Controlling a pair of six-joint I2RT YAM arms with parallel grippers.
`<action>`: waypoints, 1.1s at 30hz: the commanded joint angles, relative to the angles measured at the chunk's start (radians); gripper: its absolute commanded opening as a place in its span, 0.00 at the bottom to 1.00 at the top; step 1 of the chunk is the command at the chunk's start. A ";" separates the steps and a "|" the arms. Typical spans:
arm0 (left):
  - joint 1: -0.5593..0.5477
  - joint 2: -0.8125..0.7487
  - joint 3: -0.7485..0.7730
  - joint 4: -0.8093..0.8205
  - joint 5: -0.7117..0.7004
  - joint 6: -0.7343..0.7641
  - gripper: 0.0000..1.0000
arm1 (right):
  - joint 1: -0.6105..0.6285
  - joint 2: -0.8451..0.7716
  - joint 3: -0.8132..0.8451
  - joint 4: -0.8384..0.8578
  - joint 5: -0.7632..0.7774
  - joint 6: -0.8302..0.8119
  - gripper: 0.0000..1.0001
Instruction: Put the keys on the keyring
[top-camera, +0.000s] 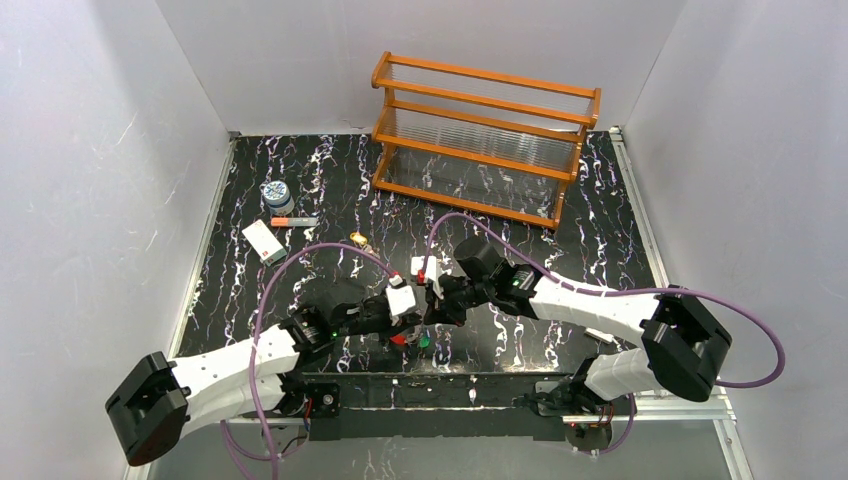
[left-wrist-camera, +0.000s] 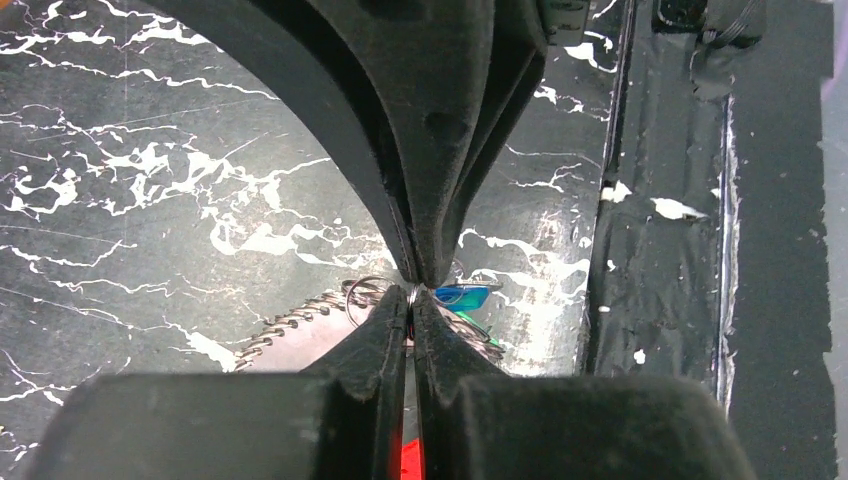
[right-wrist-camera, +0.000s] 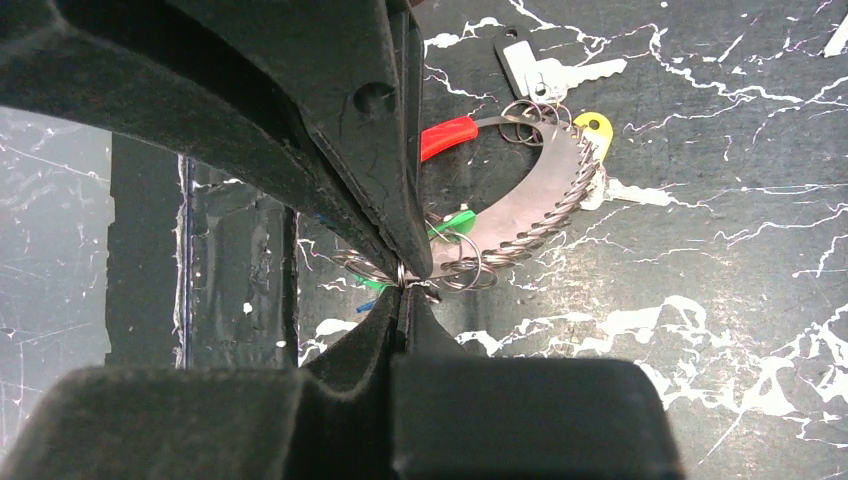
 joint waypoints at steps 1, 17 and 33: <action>-0.005 0.005 0.034 -0.056 -0.008 0.025 0.00 | 0.006 -0.014 0.044 0.046 0.000 -0.007 0.01; -0.005 -0.104 -0.051 0.101 -0.029 -0.076 0.00 | -0.011 -0.102 -0.102 0.275 0.036 0.095 0.40; -0.005 -0.212 -0.209 0.425 -0.102 -0.228 0.00 | -0.196 -0.182 -0.307 0.608 -0.268 0.284 0.58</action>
